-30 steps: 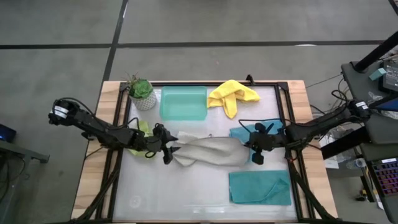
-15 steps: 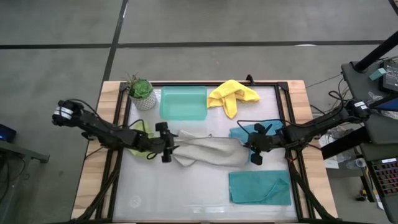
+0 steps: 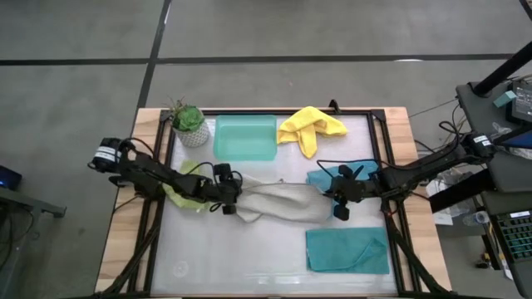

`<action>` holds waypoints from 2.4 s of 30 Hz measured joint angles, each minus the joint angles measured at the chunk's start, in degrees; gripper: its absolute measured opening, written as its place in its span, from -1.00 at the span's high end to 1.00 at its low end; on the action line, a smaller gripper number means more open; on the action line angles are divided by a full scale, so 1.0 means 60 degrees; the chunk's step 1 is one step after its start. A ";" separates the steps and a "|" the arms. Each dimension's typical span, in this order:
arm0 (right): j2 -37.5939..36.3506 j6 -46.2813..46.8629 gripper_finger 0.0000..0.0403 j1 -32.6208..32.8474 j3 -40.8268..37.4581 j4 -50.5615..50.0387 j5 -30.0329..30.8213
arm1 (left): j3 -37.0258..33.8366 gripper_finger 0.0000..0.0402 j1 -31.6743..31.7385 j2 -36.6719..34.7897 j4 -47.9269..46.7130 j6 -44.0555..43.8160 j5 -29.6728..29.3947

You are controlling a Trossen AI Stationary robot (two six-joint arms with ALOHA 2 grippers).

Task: Fold microfiber towels
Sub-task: Fold the gray microfiber towel

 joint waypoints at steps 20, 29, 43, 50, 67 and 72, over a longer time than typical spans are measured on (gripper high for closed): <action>-0.0155 -0.0398 0.96 0.0004 0.0648 0.0029 -0.0021 | 0.0902 1.00 -0.0018 -0.1900 -0.2206 -0.0007 -0.0050; -0.0212 -0.2527 0.96 0.0004 0.3348 -0.1645 -0.0019 | 0.4294 1.00 -0.0086 -0.4086 -0.7106 -0.0005 -0.0123; -0.0149 -0.5135 0.96 -0.0272 0.7134 -0.3272 0.2521 | 0.8043 1.00 -0.0058 -0.5306 -0.9331 0.1683 -0.0204; -0.0078 -0.5460 0.96 -0.0664 0.8048 -0.3758 0.3526 | 0.8709 1.00 -0.0055 -0.5657 -1.0048 0.1773 -0.0286; 0.0931 -0.5500 0.96 -0.1527 0.8353 -0.4499 0.3719 | 0.8728 1.00 -0.0038 -0.5565 -1.1183 0.1385 -0.1542; 0.1393 -0.5571 0.96 -0.1572 0.8342 -0.4463 0.3620 | 0.8728 1.00 -0.0003 -0.5667 -1.1499 0.0945 -0.1762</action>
